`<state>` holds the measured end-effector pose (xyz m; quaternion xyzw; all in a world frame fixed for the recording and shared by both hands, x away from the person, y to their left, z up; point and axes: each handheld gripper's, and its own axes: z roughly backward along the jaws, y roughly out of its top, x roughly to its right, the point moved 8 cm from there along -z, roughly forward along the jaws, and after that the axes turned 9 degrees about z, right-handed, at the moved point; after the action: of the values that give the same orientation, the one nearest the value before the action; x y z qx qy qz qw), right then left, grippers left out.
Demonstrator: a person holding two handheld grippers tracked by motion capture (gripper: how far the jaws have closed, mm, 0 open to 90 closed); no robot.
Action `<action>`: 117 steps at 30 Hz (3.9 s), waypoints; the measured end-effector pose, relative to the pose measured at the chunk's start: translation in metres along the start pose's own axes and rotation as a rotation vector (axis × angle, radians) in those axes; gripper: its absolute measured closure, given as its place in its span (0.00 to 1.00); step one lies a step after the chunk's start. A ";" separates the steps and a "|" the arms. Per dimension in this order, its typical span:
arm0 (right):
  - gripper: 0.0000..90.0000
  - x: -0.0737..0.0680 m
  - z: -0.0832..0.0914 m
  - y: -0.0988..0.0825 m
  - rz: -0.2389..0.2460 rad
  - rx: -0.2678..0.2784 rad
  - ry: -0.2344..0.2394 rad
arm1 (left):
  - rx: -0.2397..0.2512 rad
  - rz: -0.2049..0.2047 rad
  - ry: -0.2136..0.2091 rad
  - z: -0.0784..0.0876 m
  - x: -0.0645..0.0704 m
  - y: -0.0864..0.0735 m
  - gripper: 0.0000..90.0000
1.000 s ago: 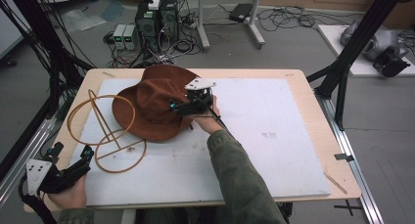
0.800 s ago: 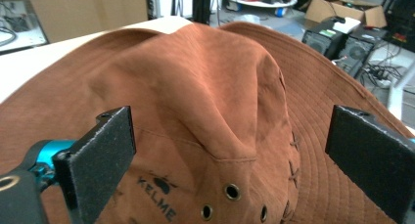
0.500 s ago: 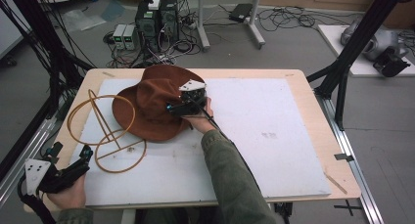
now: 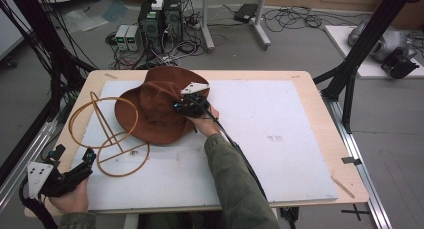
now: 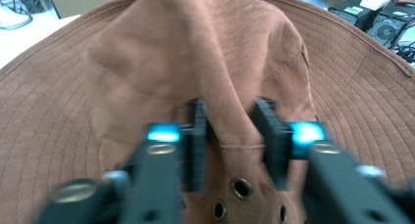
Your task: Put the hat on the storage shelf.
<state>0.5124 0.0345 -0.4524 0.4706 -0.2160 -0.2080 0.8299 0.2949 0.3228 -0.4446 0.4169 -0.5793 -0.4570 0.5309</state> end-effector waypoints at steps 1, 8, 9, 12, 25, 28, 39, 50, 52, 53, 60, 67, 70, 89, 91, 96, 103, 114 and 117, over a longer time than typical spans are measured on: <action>0.94 -0.001 0.000 0.000 0.002 -0.010 0.006 | -0.001 0.000 -0.001 0.000 0.000 0.000 0.13; 0.98 0.000 0.002 0.001 -0.033 0.011 0.023 | -0.002 0.000 -0.002 0.000 0.000 -0.001 0.13; 0.98 0.000 0.002 0.001 -0.034 0.015 0.023 | -0.002 -0.001 -0.002 0.000 0.000 0.000 0.13; 0.98 -0.001 0.002 0.002 -0.047 0.022 0.024 | -0.001 0.000 -0.002 0.000 0.000 0.000 0.13; 0.98 -0.002 0.009 0.008 -0.065 0.076 -0.022 | 0.002 -0.001 -0.001 0.000 -0.001 0.001 0.13; 0.98 -0.001 0.015 0.011 -0.051 0.101 -0.039 | 0.003 -0.002 -0.001 0.000 -0.001 0.001 0.13; 0.98 0.012 0.046 0.033 -0.082 0.240 -0.087 | 0.000 -0.006 -0.004 0.000 0.001 0.001 0.13; 0.98 0.024 0.071 0.048 -0.126 0.386 -0.136 | 0.000 -0.006 -0.005 0.000 0.001 0.001 0.13; 0.98 0.027 0.078 0.051 -0.137 0.424 -0.142 | 0.002 -0.005 -0.005 0.000 0.001 0.001 0.13; 0.98 0.028 0.080 0.052 -0.135 0.433 -0.149 | 0.002 -0.005 -0.006 0.000 0.001 0.000 0.13; 0.98 0.035 0.097 0.062 -0.154 0.510 -0.165 | -0.002 -0.009 -0.009 -0.001 0.002 0.000 0.13; 0.98 0.043 0.119 0.070 -0.141 0.571 -0.193 | -0.006 -0.012 -0.014 -0.002 0.004 -0.001 0.13; 0.98 0.044 0.126 0.073 -0.127 0.590 -0.196 | -0.006 -0.012 -0.015 -0.002 0.004 -0.001 0.13; 0.98 0.028 0.170 0.120 -0.039 0.735 -0.146 | -0.007 -0.007 -0.021 -0.003 0.007 -0.002 0.13; 0.98 0.027 0.172 0.122 -0.040 0.738 -0.143 | -0.007 -0.006 -0.020 -0.003 0.007 -0.002 0.13; 0.98 0.023 0.175 0.126 -0.047 0.761 -0.117 | -0.007 -0.004 -0.024 -0.003 0.006 -0.002 0.13; 0.98 0.010 0.175 0.136 -0.040 0.780 -0.052 | -0.005 0.001 -0.029 -0.004 0.007 -0.003 0.13; 0.98 -0.022 0.171 0.157 -0.029 0.819 0.078 | 0.002 0.003 -0.029 -0.002 0.006 -0.001 0.13; 0.98 -0.035 0.168 0.163 -0.022 0.826 0.126 | 0.005 0.009 -0.029 -0.001 0.005 0.000 0.13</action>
<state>0.4131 0.0142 -0.2382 0.7779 -0.2253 -0.0834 0.5806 0.2954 0.3176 -0.4435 0.4089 -0.5899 -0.4591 0.5235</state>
